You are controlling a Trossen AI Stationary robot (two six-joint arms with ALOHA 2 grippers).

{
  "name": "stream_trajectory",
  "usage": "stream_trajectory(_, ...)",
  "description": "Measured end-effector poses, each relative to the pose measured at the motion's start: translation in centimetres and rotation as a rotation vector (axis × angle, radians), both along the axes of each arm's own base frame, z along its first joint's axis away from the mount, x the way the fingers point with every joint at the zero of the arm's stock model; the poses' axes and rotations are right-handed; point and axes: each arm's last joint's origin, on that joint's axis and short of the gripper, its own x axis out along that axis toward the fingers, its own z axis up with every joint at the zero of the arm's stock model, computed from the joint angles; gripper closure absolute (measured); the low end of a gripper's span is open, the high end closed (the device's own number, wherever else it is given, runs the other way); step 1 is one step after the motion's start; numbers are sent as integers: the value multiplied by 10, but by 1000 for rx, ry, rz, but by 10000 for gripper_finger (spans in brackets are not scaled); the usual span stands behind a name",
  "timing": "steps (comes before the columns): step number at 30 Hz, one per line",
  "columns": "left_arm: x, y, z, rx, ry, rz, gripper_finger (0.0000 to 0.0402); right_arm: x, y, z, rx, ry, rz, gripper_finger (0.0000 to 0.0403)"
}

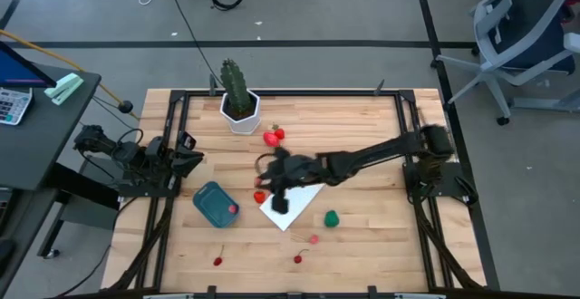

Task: Pick and placing Produce into tupperware
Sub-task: Put the peach into the blue bin

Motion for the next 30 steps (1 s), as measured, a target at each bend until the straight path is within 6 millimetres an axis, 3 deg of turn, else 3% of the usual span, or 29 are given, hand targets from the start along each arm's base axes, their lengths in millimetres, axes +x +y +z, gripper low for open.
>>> stream_trajectory(7,0,0,0,1,-2,2,347,63,13,-35,30,18,151,300)
stream_trajectory(13,0,0,0,1,-1,2,347,100,21,-47,-19,49,271,299)
stream_trajectory(21,0,0,0,2,1,1,343,124,20,-55,-22,74,311,250)
stream_trajectory(30,0,0,0,2,2,1,347,124,13,-59,-6,126,246,210)
